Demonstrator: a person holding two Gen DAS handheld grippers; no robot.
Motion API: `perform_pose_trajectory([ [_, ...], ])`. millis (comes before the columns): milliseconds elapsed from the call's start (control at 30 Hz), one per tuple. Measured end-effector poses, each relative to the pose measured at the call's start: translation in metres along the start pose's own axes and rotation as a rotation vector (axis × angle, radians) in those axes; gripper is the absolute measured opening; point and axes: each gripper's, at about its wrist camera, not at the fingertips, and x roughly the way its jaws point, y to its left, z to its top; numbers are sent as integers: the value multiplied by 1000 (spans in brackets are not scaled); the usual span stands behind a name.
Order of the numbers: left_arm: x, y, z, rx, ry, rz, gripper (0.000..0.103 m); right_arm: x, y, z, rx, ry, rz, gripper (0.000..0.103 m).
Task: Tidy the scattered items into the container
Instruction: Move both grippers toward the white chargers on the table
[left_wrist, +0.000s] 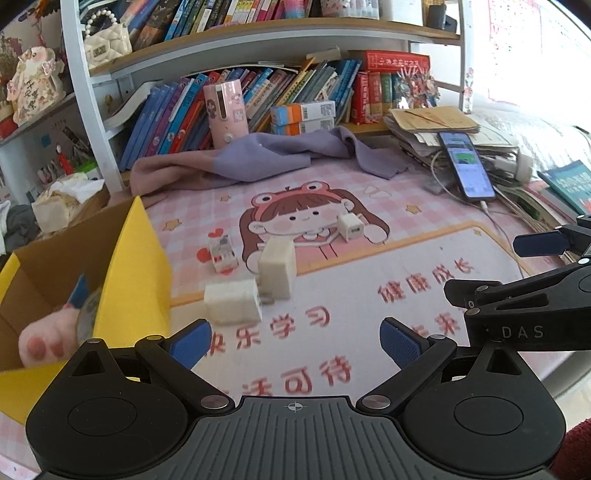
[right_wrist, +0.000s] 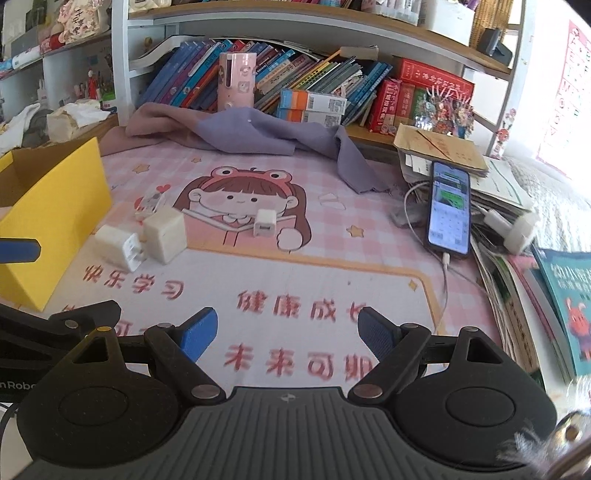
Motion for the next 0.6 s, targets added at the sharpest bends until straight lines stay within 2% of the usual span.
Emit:
perform_pose_trajectory([
  [367,39,-4,28,-36,43,82,99,51,-25,33,-18,14,99,83],
  [600,62,-3,36,-21,65,128,98,84,-27,50,-21,37,160,79],
])
